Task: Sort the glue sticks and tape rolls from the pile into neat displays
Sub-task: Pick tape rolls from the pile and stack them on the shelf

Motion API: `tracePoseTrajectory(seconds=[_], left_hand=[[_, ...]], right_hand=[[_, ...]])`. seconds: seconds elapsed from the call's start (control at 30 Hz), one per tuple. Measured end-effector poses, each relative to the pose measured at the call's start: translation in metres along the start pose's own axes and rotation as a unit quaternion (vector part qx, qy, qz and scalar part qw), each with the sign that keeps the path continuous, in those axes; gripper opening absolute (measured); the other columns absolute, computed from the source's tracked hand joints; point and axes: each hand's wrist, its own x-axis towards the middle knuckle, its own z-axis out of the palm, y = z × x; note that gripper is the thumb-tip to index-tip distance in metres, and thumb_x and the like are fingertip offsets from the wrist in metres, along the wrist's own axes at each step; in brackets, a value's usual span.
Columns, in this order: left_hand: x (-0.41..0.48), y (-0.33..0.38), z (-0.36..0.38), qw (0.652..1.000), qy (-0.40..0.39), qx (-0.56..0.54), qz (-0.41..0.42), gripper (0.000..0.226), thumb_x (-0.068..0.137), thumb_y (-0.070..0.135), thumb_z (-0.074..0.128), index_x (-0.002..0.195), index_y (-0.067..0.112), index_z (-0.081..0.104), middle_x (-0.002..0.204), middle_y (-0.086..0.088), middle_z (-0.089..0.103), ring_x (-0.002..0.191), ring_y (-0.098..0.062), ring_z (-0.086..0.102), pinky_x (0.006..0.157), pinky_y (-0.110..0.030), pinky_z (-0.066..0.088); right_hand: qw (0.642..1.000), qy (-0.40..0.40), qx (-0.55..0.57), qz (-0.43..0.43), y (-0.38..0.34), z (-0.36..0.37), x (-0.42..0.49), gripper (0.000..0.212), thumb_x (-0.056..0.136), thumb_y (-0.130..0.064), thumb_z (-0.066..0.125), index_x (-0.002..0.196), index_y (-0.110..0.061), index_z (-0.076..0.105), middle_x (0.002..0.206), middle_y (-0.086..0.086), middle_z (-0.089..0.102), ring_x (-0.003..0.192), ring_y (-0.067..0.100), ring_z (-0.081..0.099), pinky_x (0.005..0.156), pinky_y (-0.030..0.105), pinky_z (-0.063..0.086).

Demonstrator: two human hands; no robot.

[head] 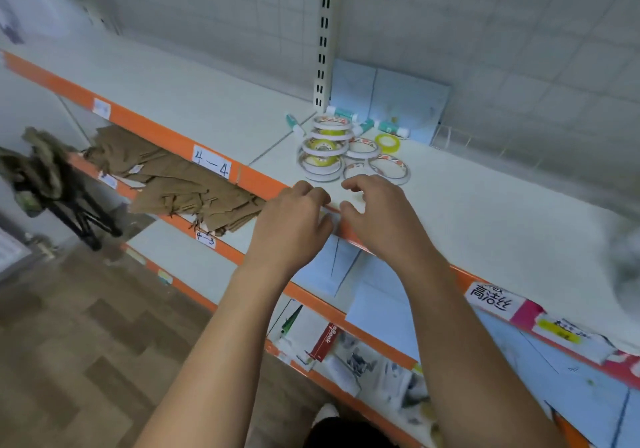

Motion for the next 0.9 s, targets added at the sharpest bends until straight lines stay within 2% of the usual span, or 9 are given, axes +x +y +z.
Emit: tracePoseTrajectory(seconds=[0.23,0.4,0.57,0.77,0.9], left_hand=[[0.067,-0.027,0.007,1.000,0.008,-0.022,-0.004,0.030,0.092,0.030,0.052,0.119,0.020,0.060,0.120,0.001,0.057,0.107,-0.024,0.055,0.078,-0.037,0.047],[0.101,-0.051,0.012,0.999,0.018,-0.047,-0.020,0.027,0.091,0.030,0.052,0.115,0.022,0.062,0.115,0.001,0.058,0.107,-0.023,0.055,0.079,-0.038,0.049],[0.140,-0.075,0.015,0.998,0.013,-0.060,0.003,0.026,0.090,0.028,0.053,0.112,0.021,0.064,0.112,-0.001,0.059,0.105,-0.024,0.056,0.077,-0.037,0.049],[0.183,-0.106,0.014,0.996,-0.017,-0.064,0.054,0.025,0.092,0.031,0.055,0.111,0.019,0.065,0.116,-0.003,0.059,0.108,-0.026,0.056,0.081,-0.038,0.048],[0.205,-0.125,0.015,0.993,-0.045,-0.073,0.082,0.026,0.092,0.028,0.055,0.114,0.020,0.065,0.117,-0.002,0.058,0.109,-0.025,0.056,0.082,-0.037,0.047]], right_hand=[[1.000,0.015,0.015,0.011,0.010,0.005,0.060,0.026,0.093,-0.019,0.057,0.117,-0.018,0.065,0.119,0.003,0.062,0.108,0.019,0.058,0.090,0.037,0.048],[1.000,0.022,-0.004,0.016,0.010,0.015,0.099,0.025,0.092,-0.017,0.057,0.114,-0.014,0.067,0.114,0.005,0.065,0.106,0.021,0.059,0.090,0.039,0.048],[0.998,0.044,-0.014,0.039,0.005,0.025,0.142,0.024,0.090,-0.016,0.058,0.110,-0.011,0.068,0.112,0.008,0.065,0.105,0.023,0.059,0.093,0.037,0.046],[0.991,0.026,-0.054,0.118,-0.002,0.042,0.205,0.033,0.089,-0.028,0.062,0.117,-0.013,0.066,0.123,0.013,0.057,0.113,0.027,0.056,0.096,0.039,0.046],[0.982,0.011,-0.093,0.163,-0.004,0.059,0.245,0.047,0.088,-0.043,0.063,0.119,-0.009,0.060,0.120,0.016,0.054,0.113,0.034,0.052,0.099,0.041,0.043]])
